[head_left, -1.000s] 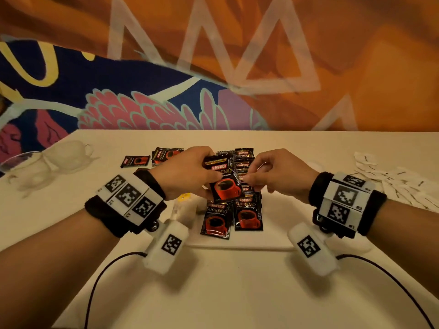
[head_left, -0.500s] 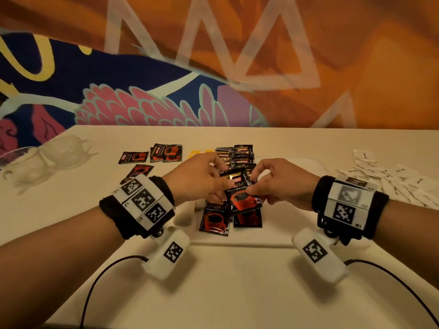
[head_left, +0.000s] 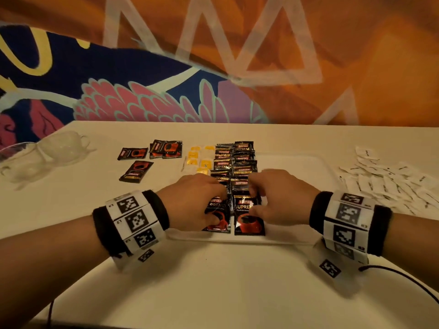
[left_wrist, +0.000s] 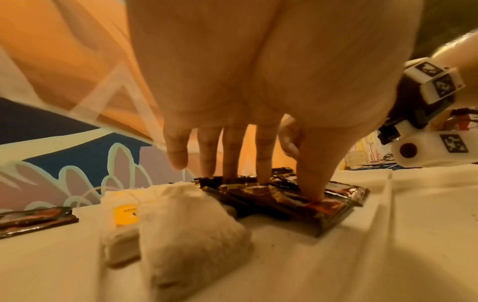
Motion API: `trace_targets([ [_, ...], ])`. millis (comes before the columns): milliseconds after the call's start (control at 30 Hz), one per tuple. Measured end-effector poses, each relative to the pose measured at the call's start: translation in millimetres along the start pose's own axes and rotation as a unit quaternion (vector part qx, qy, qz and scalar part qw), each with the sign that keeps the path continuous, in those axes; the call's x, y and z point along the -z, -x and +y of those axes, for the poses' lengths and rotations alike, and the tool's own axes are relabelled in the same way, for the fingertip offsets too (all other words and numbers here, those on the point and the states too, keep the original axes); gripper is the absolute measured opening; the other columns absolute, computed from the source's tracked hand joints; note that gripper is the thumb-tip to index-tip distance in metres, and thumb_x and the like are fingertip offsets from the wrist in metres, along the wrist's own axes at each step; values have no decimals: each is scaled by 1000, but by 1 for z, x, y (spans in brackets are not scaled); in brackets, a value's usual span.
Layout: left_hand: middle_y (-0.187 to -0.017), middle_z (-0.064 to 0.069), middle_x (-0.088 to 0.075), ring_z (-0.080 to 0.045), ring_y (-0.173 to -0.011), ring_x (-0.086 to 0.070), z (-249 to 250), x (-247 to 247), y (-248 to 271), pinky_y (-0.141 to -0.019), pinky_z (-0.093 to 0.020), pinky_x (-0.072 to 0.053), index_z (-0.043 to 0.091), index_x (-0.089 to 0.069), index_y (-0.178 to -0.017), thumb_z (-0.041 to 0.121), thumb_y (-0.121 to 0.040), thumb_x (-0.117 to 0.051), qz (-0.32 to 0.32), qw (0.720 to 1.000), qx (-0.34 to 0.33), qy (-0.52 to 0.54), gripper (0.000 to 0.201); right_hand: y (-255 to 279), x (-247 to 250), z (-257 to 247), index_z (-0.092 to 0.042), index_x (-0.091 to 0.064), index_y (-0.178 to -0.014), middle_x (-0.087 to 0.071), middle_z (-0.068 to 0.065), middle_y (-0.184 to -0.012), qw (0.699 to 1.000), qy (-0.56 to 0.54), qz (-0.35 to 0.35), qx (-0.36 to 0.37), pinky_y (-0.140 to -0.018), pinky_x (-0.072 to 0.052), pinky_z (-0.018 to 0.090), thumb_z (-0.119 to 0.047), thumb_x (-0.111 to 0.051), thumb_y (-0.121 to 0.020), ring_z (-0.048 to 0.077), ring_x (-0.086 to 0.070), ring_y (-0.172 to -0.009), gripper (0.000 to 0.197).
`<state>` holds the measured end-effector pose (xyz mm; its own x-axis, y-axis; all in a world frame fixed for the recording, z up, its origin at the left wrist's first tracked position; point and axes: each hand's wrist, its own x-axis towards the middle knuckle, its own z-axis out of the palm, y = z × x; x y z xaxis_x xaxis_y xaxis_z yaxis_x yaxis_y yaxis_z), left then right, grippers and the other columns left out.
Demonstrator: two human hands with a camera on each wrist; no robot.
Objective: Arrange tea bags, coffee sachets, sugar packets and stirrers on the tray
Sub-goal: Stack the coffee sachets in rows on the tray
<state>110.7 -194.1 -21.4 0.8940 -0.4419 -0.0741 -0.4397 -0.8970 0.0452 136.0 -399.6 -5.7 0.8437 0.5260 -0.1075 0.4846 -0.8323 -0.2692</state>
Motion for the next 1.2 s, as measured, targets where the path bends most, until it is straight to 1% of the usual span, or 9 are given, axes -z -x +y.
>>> trace_targets([
  [100, -120, 7, -52, -14, -108, -49, -1, 0, -1, -92, -32, -44, 27, -49, -126, 45, -82, -65, -2, 1000, 10, 11, 50, 0, -3, -2, -35, -50, -124, -41, -7, -127, 996, 62, -29, 62, -93, -47, 34, -46, -70, -80, 17, -45, -113, 50],
  [200, -121, 8, -52, -12, -108, -48, -1, -2, -2, -91, -25, -42, 26, -49, -126, 42, -83, -66, -4, 1000, 1, 27, 48, -5, -6, -3, -34, -47, -133, -42, -5, -137, 993, 74, -69, 60, -100, -44, 35, -46, -70, -81, 18, -43, -123, 58],
  [333, -115, 9, -52, -12, -104, -49, -5, -7, -7, -87, -26, -43, 27, -52, -118, 39, -82, -66, 8, 999, -10, 45, 40, -11, -6, -3, -33, -48, -134, -46, -3, -131, 994, 73, -59, 53, -98, -45, 36, -44, -70, -81, 19, -46, -121, 58],
  [467, -103, 13, -44, -9, -94, -45, -9, -7, -10, -78, -21, -35, 27, -52, -111, 39, -81, -68, 29, 998, -6, 57, 36, -12, -7, -1, -35, -50, -131, -46, -3, -130, 996, 58, -50, 47, -97, -45, 37, -46, -70, -80, 19, -46, -119, 55],
  [833, -115, 9, -50, -10, -105, -46, -14, -8, -10, -88, -21, -38, 25, -52, -117, 39, -81, -70, 34, 998, -12, 59, 43, -11, 0, 1, -34, -53, -128, -45, -4, -131, 998, 28, -36, 43, -101, -42, 34, -48, -69, -81, 17, -45, -120, 52],
  [933, -120, 10, -47, -10, -111, -45, -18, -4, -8, -97, -28, -40, 26, -53, -118, 41, -80, -70, 53, 997, -15, 61, 44, -15, 11, 10, -29, -54, -127, -49, -3, -130, 1000, 19, -14, 12, -99, -43, 33, -47, -71, -81, 18, -47, -118, 52],
  [1033, -125, 9, -45, -11, -118, -42, -23, 4, -9, -104, -32, -37, 26, -52, -121, 48, -78, -70, 43, 998, -12, 44, 52, -23, 19, 23, -28, -49, -127, -52, -3, -130, 996, 62, -50, -31, -97, -44, 35, -52, -71, -77, 19, -49, -116, 59],
  [1100, -128, 8, -45, -13, -122, -40, -25, 7, -11, -107, -36, -34, 27, -51, -123, 53, -76, -69, 7, 1000, -12, 26, 57, -26, 20, 28, -29, -45, -121, -54, -3, -122, 991, 71, -101, -52, -89, -45, 33, -55, -73, -73, 17, -51, -105, 62],
  [1200, -128, 8, -47, -13, -123, -39, -24, 5, -16, -111, -33, -26, 27, -49, -126, 51, -77, -69, -31, 999, -10, 14, 58, -31, 17, 30, -31, -40, -116, -56, -4, -116, 985, 51, -152, -65, -88, -46, 34, -60, -73, -70, 17, -54, -100, 64],
])
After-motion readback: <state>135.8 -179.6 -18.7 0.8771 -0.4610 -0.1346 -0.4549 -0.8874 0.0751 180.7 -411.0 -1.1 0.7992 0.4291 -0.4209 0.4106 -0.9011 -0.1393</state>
